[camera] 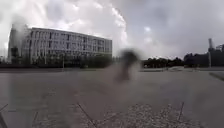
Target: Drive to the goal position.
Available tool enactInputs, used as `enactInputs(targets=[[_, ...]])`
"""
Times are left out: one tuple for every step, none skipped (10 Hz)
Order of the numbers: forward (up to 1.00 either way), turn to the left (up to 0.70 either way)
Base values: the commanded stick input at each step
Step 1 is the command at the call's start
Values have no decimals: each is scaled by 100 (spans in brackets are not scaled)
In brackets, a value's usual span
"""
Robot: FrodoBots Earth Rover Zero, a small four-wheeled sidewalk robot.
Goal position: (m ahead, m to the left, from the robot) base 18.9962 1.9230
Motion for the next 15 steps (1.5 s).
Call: enactInputs(targets=[[70,0],[70,0],[70,0],[70,0],[70,0],[70,0],[70,0],[70,0],[70,0],[70,0],[70,0],[70,0],[70,0],[70,0],[70,0]])
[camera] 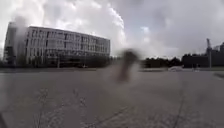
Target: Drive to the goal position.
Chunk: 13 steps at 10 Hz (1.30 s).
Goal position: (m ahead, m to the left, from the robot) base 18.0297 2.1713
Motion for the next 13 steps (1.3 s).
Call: enactInputs(targets=[[70,0],[70,0],[70,0],[70,0],[70,0],[70,0],[70,0],[70,0],[70,0],[70,0],[70,0],[70,0],[70,0]])
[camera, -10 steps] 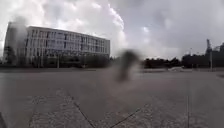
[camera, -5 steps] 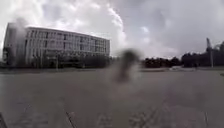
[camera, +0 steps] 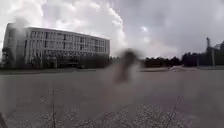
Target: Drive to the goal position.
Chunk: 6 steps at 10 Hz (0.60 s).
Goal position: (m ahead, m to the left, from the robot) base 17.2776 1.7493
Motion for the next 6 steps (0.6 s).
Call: enactInputs(targets=[[70,0],[70,0],[70,0],[70,0],[70,0],[70,0]])
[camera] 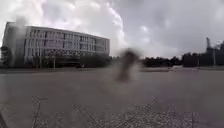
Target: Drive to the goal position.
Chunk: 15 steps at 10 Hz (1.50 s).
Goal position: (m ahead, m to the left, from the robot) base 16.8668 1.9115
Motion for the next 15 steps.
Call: enactInputs(targets=[[70,0],[70,0],[70,6],[70,18],[70,31],[70,11],[70,2],[70,2],[70,0],[70,0],[70,0],[70,0],[70,0],[70,0],[70,0]])
